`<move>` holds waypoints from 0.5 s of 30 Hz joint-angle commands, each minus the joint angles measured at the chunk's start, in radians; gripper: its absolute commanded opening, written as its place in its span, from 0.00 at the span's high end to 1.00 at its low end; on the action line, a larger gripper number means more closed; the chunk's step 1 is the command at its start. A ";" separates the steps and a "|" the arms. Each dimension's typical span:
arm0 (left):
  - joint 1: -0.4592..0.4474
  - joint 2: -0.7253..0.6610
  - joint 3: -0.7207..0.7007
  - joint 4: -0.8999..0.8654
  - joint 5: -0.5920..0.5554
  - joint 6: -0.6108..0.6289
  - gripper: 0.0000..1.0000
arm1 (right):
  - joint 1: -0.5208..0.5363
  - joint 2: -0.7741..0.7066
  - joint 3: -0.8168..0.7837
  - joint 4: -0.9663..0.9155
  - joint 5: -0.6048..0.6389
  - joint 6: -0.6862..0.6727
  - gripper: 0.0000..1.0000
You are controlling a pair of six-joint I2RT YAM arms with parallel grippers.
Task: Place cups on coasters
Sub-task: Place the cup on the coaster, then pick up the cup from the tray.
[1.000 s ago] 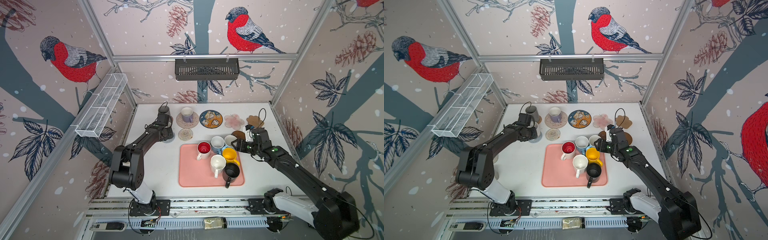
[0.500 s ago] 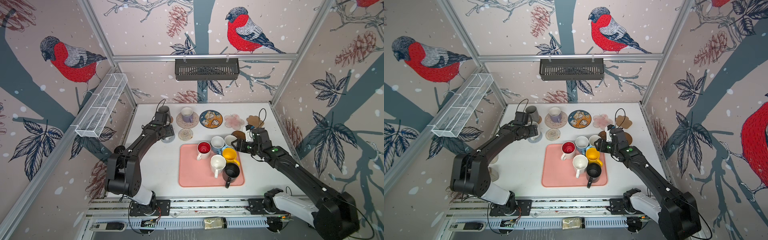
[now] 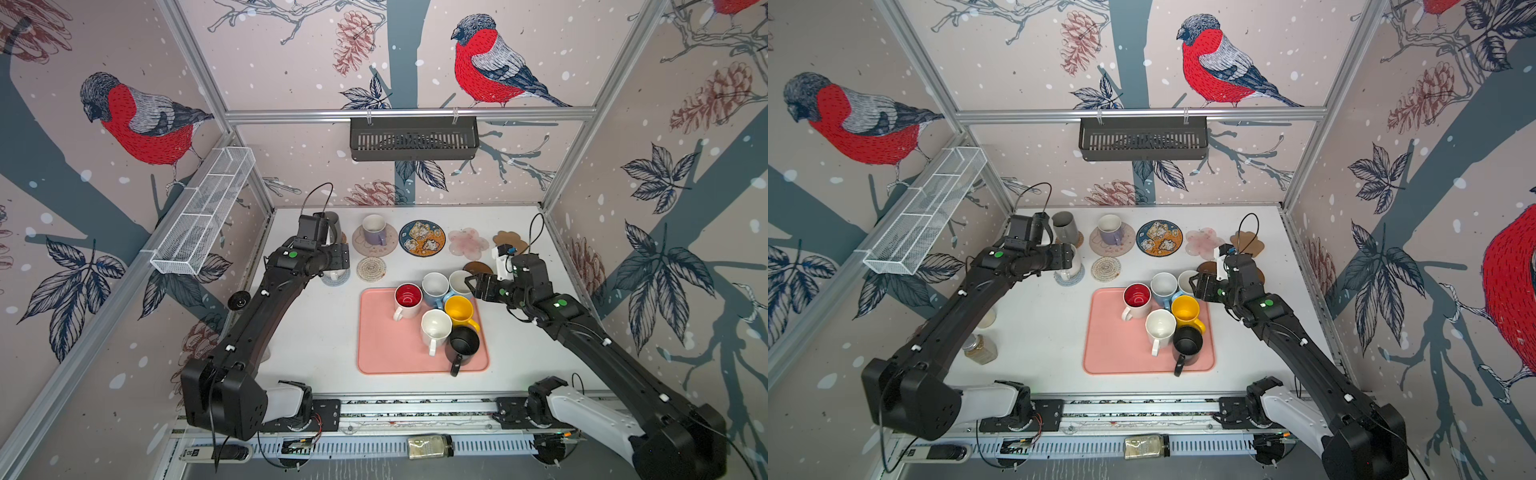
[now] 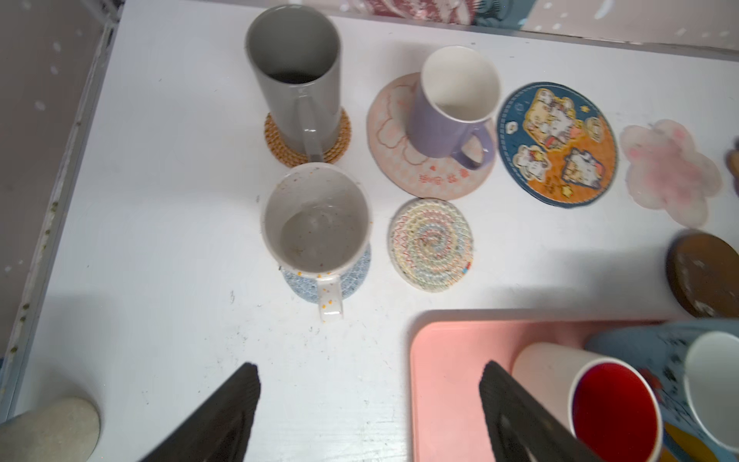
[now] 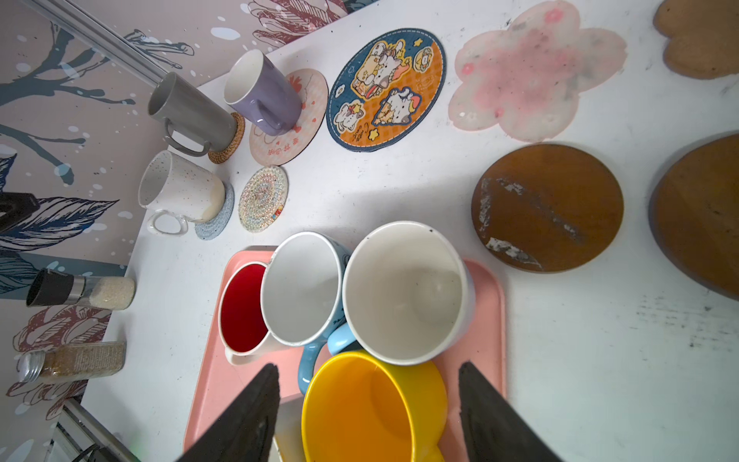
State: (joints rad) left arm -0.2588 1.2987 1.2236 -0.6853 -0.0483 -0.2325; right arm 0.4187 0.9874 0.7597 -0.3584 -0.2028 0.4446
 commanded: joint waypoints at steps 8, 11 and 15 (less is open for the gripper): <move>-0.230 -0.070 -0.035 -0.064 0.106 0.088 0.44 | 0.123 -0.040 0.045 -0.113 0.179 0.087 0.28; -0.285 -0.090 -0.083 0.001 0.134 0.120 0.54 | 0.164 -0.044 0.053 -0.131 0.204 0.109 0.28; -0.313 -0.067 -0.106 0.050 0.198 0.127 0.54 | 0.222 -0.035 0.065 -0.150 0.228 0.143 0.28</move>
State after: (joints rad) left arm -0.5552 1.2217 1.1275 -0.7059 0.0875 -0.1318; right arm 0.6159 0.9489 0.8120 -0.4843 -0.0200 0.5495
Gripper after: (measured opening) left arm 0.454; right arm 0.718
